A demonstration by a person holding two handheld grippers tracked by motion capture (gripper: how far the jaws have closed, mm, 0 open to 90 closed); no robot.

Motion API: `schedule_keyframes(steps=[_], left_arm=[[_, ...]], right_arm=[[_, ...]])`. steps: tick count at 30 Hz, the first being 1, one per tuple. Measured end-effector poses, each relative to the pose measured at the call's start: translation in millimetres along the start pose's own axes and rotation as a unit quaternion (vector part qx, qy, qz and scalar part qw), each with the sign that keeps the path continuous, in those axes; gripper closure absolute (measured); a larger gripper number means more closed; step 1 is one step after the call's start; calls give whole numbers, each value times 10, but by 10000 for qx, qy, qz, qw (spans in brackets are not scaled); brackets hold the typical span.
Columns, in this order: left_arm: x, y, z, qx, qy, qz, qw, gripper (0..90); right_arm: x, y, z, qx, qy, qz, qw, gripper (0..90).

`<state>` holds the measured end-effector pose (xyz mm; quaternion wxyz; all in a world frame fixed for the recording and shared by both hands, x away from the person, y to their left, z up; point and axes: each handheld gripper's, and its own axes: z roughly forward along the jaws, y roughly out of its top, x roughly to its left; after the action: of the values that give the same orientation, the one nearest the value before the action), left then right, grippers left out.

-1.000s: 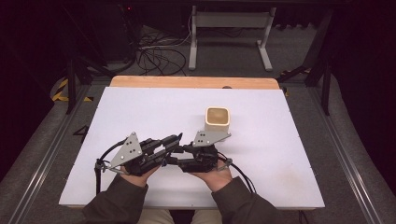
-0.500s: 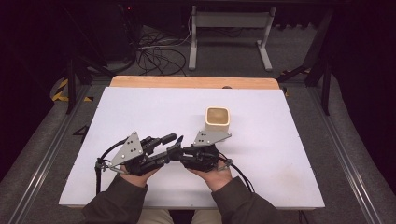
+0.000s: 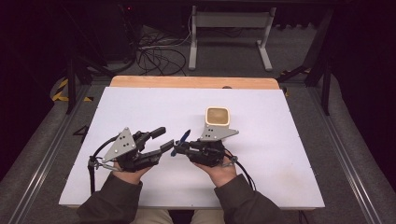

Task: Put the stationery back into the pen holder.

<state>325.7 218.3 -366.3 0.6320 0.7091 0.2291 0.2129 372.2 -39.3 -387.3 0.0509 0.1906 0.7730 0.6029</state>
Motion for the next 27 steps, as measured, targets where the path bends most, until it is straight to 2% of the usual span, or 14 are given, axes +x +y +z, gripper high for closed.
schedule_keyframes(steps=[6,13,27], left_arm=[[56,4,-25,70,206,-12,9998,396],[76,2,-21,161,305,-113,9993,327],[88,3,-32,164,388,-48,9991,323]], right_arm=[[-86,39,-105,-124,-205,-26,9997,792],[-171,88,-190,-213,-407,-111,9989,792],[-220,142,-281,-318,-580,-201,9976,792]])
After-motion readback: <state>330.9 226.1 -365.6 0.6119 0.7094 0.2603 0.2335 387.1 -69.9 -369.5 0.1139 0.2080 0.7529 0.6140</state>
